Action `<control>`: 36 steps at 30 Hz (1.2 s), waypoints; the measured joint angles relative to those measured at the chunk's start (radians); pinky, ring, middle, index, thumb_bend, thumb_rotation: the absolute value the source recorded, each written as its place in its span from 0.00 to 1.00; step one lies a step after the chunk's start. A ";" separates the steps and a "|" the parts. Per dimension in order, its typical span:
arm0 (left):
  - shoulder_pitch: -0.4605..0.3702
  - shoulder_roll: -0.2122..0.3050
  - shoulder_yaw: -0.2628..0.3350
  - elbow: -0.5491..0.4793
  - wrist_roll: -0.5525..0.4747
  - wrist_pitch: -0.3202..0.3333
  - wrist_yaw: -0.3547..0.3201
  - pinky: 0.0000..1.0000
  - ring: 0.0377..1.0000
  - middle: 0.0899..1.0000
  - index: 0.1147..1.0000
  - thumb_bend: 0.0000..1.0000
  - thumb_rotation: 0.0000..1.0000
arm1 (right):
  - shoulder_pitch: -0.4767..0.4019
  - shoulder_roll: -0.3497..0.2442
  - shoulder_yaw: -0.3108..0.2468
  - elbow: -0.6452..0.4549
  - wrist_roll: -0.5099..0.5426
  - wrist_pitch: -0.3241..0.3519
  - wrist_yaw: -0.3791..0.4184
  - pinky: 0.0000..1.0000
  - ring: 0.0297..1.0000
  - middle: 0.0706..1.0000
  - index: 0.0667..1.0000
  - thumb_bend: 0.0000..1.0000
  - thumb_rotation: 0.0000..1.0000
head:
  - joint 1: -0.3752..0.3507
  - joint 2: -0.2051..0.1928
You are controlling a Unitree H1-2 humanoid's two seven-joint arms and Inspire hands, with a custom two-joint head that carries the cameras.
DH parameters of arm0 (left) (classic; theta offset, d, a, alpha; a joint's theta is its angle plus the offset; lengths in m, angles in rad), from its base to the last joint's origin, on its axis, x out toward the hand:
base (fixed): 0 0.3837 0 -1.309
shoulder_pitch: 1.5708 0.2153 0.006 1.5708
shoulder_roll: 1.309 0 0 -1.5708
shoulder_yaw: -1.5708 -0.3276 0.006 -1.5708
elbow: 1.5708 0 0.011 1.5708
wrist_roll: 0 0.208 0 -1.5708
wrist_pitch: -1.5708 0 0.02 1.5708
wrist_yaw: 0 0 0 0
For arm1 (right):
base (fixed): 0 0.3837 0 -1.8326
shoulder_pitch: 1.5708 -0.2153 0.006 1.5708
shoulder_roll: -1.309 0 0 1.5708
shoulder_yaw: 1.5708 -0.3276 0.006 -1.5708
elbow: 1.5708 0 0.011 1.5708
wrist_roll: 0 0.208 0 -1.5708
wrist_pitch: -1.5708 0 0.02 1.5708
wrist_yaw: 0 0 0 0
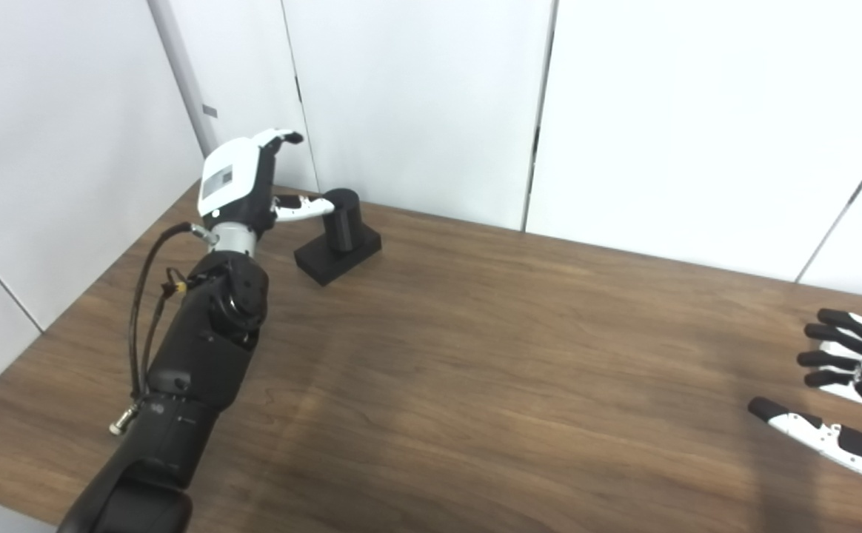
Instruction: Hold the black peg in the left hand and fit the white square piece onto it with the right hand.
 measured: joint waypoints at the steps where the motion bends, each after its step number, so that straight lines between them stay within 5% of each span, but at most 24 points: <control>1: -0.006 -0.002 -0.002 -0.003 -0.004 0.010 -0.009 0.72 0.90 0.90 0.78 1.00 0.40 | -0.001 0.000 0.000 -0.003 0.000 0.004 0.000 0.47 0.55 0.65 0.68 0.55 0.00 | 0.000 0.000; 12: -0.087 0.015 -0.078 0.003 0.018 0.161 -0.121 0.76 0.95 0.95 0.75 1.00 0.48 | 0.000 0.001 0.003 -0.006 -0.001 0.005 -0.001 0.49 0.56 0.64 0.68 0.55 0.00 | -0.002 0.003; 22: -0.104 0.056 -0.118 0.017 0.097 0.167 -0.297 0.73 0.95 0.96 0.75 1.00 0.54 | 0.000 0.003 0.003 -0.006 -0.015 0.018 0.000 0.48 0.56 0.65 0.69 0.56 0.00 | -0.005 0.005; 36: -0.118 0.065 -0.139 0.139 0.218 0.167 -0.325 0.81 0.97 0.98 0.82 1.00 0.53 | 0.000 0.003 0.000 -0.006 -0.015 0.019 0.000 0.47 0.55 0.65 0.68 0.55 0.00 | -0.009 0.009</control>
